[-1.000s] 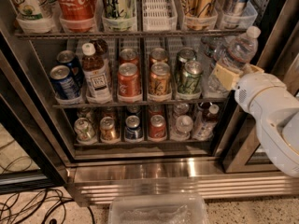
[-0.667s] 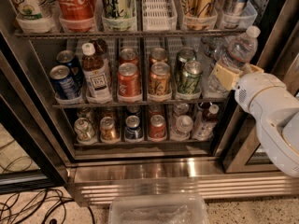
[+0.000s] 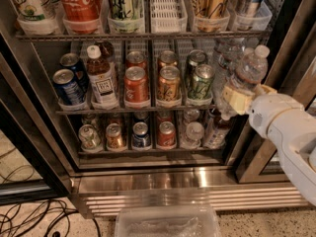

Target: Pick water bottle from middle shelf of fridge

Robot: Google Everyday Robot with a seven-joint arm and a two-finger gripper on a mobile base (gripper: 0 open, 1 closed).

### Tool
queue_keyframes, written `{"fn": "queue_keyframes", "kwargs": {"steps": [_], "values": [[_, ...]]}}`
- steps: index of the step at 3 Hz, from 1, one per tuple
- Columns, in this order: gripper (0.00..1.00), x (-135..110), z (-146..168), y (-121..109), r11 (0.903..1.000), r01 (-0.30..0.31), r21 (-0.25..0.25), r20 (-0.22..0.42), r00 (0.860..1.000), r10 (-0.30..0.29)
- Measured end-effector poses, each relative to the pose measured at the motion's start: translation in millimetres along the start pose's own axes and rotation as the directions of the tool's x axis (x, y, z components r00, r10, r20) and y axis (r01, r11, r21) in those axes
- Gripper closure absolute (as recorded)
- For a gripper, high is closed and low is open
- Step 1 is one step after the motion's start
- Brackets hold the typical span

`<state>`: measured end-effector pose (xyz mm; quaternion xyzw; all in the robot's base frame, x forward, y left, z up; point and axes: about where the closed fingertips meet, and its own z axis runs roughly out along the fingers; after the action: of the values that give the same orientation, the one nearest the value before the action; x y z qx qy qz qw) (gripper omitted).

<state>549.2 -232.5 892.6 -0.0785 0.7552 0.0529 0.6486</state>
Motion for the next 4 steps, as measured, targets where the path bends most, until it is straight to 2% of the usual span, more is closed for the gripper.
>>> {"fn": "queue_keyframes", "kwargs": {"steps": [1,2,3,4], "values": [[1.0,25,-23,43,0.9944,0.0,-0.106,-0.096,0.995,-0.011],[1.0,34,-38,70,0.9834,0.031,-0.179,-0.14,0.989,-0.056],[1.0,43,-40,77,0.9794,0.042,-0.198,-0.149,0.986,-0.072],[1.0,43,-40,77,0.9793,0.042,-0.198,-0.149,0.986,-0.072]]}}
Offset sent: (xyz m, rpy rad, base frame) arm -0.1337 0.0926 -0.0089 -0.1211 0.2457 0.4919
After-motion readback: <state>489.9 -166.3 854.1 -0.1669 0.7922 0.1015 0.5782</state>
